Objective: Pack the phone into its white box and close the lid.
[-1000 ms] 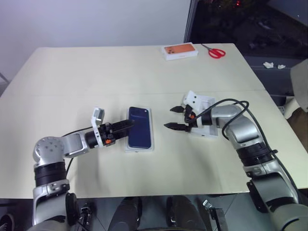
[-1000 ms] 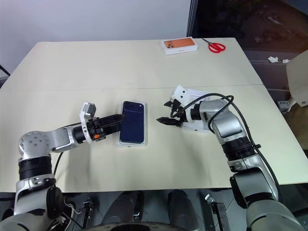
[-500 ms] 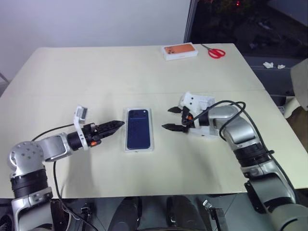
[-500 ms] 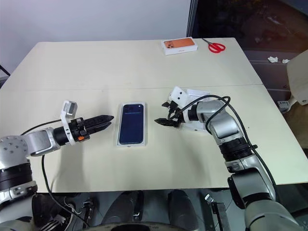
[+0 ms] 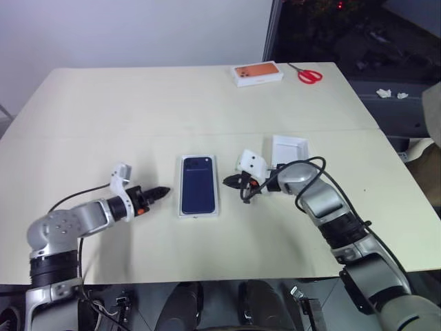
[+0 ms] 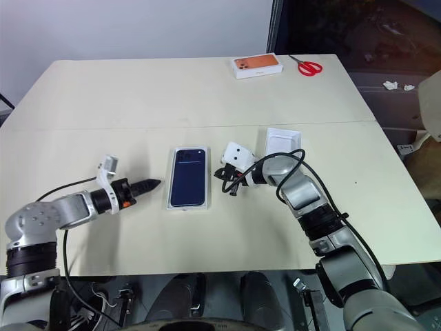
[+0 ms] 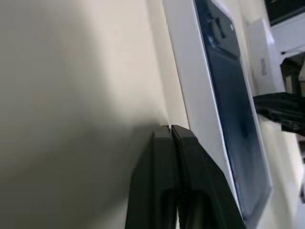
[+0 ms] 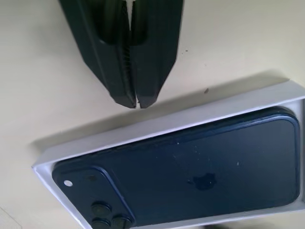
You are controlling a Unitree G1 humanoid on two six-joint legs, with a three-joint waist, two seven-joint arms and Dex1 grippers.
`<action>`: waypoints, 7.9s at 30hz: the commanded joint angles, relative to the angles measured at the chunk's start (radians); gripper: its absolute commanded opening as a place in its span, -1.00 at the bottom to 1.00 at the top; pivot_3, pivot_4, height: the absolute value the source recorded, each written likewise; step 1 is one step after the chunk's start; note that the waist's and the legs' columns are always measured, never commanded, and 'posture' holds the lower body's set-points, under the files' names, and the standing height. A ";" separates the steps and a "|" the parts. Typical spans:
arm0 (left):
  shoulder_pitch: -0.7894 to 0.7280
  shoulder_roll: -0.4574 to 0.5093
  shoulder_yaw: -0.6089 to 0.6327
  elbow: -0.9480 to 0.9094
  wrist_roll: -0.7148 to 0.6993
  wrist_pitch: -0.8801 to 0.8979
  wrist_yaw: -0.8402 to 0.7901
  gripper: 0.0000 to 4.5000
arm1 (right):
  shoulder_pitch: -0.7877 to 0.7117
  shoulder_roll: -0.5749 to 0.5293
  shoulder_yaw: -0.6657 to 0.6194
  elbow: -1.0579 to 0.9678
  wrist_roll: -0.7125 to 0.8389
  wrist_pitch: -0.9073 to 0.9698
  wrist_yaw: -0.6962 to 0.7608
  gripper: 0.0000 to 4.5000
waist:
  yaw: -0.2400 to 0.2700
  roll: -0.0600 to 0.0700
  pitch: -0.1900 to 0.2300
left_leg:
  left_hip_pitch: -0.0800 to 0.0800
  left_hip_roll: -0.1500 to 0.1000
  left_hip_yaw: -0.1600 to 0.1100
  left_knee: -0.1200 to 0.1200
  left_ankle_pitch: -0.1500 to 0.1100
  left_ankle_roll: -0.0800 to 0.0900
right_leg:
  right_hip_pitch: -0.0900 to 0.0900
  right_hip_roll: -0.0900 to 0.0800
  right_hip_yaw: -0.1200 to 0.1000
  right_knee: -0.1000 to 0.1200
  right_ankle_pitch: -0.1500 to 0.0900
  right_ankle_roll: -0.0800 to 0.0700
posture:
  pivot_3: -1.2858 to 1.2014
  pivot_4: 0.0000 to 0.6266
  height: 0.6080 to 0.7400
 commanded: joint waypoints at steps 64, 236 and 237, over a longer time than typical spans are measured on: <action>-0.152 -0.092 -0.188 -0.025 0.281 -0.176 -0.346 -1.00 | 0.056 -0.312 -0.304 -0.191 0.145 0.339 0.059 0.77 | 0.001 0.004 0.001 | 0.000 -0.004 -0.004 0.011 -0.007 0.011 | 0.012 -0.003 -0.004 -0.006 0.000 0.003 | 0.03 -0.52 1.00; -0.098 -0.303 -0.360 0.109 0.508 -0.783 -0.390 -1.00 | 0.128 -0.256 -0.192 -0.218 0.135 0.107 -0.070 -0.99 | 0.004 0.007 0.006 | -0.002 -0.001 0.003 0.014 -0.008 0.014 | 0.005 -0.001 0.001 0.000 0.000 0.003 | 0.03 -0.52 1.00; -0.106 -0.308 -0.363 0.121 0.515 -0.792 -0.390 -1.00 | 0.130 -0.258 -0.194 -0.218 0.134 0.106 -0.069 -0.99 | 0.004 0.007 0.006 | -0.002 -0.001 0.003 0.014 -0.008 0.014 | 0.005 -0.001 0.001 0.000 0.000 0.003 | 0.03 -0.52 1.00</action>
